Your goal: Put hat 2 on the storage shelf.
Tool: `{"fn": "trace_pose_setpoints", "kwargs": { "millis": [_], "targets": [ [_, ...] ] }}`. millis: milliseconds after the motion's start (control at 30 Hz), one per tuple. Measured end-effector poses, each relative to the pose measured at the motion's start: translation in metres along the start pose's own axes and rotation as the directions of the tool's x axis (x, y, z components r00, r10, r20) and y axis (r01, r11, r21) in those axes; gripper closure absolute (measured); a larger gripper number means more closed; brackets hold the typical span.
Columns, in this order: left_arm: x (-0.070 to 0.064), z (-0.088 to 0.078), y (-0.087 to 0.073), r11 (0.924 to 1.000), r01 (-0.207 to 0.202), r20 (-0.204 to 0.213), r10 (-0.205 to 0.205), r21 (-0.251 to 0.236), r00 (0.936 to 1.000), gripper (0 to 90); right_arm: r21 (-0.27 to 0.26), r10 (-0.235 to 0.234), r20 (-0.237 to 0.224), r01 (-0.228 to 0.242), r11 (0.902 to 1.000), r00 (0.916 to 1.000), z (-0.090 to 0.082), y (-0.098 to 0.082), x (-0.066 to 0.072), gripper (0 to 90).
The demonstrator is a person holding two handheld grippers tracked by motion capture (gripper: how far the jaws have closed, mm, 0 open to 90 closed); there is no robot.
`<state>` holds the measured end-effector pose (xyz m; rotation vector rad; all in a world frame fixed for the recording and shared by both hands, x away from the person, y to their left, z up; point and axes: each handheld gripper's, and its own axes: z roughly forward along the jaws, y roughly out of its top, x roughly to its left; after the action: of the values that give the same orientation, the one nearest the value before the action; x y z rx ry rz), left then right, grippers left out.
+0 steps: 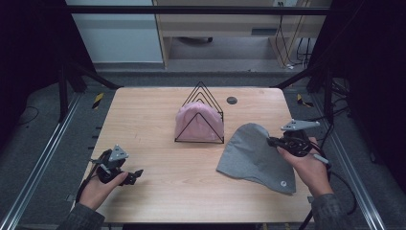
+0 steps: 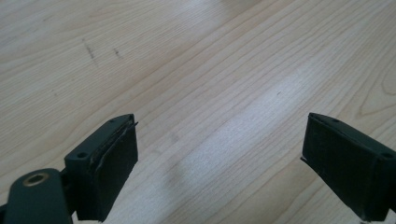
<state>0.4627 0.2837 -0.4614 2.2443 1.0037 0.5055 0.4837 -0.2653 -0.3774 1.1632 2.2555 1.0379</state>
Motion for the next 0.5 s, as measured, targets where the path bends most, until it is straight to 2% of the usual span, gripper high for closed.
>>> {"fn": "trace_pose_setpoints", "kwargs": {
  "millis": [167,200,233,267,300,333,367,400,433,467,500],
  "targets": [
    [-0.005,0.005,-0.001,0.9995,-0.026,0.028,0.025,0.017,0.9993,9.5,-0.05,-0.089,-0.003,0.089,0.9948,0.996,-0.021,0.026,0.024,87.1],
    [-0.009,0.001,0.0,0.9997,-0.026,0.014,0.026,0.001,0.9996,9.6,-0.065,-0.13,-0.001,0.13,0.9894,0.9915,-0.028,0.035,0.032,87.2],
    [-0.009,0.001,0.0,0.9997,-0.026,0.014,0.026,0.001,0.9996,9.6,-0.076,-0.141,0.001,0.14,0.9872,0.9901,-0.032,0.04,0.037,87.2],
    [-0.011,-0.004,0.003,0.9993,-0.025,0.014,0.025,-0.026,0.9996,9.6,-0.088,-0.154,0.0,0.153,0.9844,0.9881,-0.037,0.045,0.041,87.2],
    [-0.011,-0.004,0.003,0.9993,-0.025,0.014,0.025,-0.026,0.9996,9.6,-0.088,-0.154,0.0,0.153,0.9844,0.9881,-0.037,0.045,0.041,87.2],
    [-0.012,-0.005,0.004,0.9992,-0.015,0.019,0.016,-0.038,0.9997,9.6,-0.098,-0.17,0.001,0.169,0.9807,0.9855,-0.042,0.051,0.045,87.2],
    [-0.013,-0.006,0.005,0.9988,-0.013,0.022,0.014,-0.047,0.9997,9.8,-0.108,-0.208,0.002,0.207,0.9724,0.9782,-0.05,0.061,0.054,87.2],
    [-0.014,-0.007,0.007,0.9984,-0.015,0.033,0.017,-0.054,0.9993,9.7,-0.108,-0.208,0.002,0.207,0.9724,0.9782,-0.05,0.061,0.054,87.2],
    [-0.016,-0.008,0.01,0.9979,-0.026,0.041,0.029,-0.06,0.9987,9.7,-0.112,-0.229,0.006,0.228,0.9673,0.9735,-0.054,0.066,0.059,87.2],
    [-0.017,-0.009,0.014,0.9977,-0.036,0.044,0.039,-0.057,0.9983,9.7,-0.122,-0.264,0.001,0.262,0.9574,0.9646,-0.059,0.075,0.067,87.2],
    [-0.018,-0.01,0.019,0.9974,-0.043,0.044,0.046,-0.058,0.998,9.7,-0.122,-0.264,0.001,0.262,0.9574,0.9646,-0.059,0.075,0.067,87.2]
  ]
}}
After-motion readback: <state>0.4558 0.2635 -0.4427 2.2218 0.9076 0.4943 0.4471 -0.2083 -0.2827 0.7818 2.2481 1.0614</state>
